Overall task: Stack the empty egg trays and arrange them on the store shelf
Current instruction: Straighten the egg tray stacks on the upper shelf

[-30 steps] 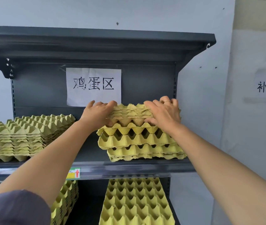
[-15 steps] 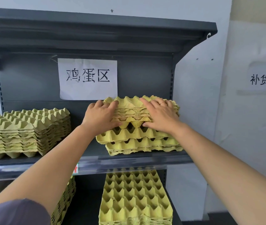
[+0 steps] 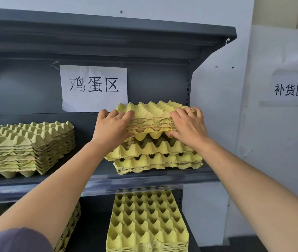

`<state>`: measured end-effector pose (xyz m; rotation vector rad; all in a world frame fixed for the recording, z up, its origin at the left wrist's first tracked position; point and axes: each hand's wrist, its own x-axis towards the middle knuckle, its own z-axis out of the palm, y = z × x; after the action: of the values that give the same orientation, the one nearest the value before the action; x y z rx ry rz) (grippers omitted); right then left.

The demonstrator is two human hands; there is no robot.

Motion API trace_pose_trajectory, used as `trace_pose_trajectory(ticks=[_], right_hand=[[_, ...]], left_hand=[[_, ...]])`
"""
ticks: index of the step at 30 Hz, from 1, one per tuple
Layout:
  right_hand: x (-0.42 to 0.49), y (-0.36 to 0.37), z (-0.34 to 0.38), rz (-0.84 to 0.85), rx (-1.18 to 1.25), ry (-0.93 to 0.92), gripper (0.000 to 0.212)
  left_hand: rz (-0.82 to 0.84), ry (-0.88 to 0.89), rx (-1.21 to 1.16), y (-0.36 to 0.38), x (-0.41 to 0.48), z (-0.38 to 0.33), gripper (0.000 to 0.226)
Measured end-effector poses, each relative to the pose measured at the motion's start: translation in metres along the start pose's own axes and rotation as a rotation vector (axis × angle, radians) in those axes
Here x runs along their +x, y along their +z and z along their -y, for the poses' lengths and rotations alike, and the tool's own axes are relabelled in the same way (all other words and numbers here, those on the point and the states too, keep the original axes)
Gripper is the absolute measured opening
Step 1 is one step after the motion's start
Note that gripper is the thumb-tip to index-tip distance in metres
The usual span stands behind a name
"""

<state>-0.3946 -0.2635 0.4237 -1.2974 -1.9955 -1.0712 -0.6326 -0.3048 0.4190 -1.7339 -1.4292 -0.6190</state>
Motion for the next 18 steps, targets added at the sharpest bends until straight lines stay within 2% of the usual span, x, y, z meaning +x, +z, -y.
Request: trace_pose_trajectory(ticks=[2, 8, 15, 18], right_hand=[[-0.001, -0.002, -0.007, -0.004, -0.009, 0.002, 0.061], [-0.005, 0.0, -0.011, 0.137, 0.071, -0.014, 0.073], [-0.007, 0.003, -0.016, 0.107, 0.1, -0.035, 0.081], [-0.008, 0.004, -0.022, 0.05, 0.16, -0.059, 0.077]], left_hand=[[-0.001, -0.001, -0.003, 0.0, 0.004, -0.007, 0.063], [0.044, -0.004, 0.003, 0.008, 0.002, -0.008, 0.072], [0.102, -0.071, -0.061, 0.002, 0.004, -0.017, 0.073], [0.052, -0.038, -0.082, -0.004, 0.006, -0.033, 0.072]])
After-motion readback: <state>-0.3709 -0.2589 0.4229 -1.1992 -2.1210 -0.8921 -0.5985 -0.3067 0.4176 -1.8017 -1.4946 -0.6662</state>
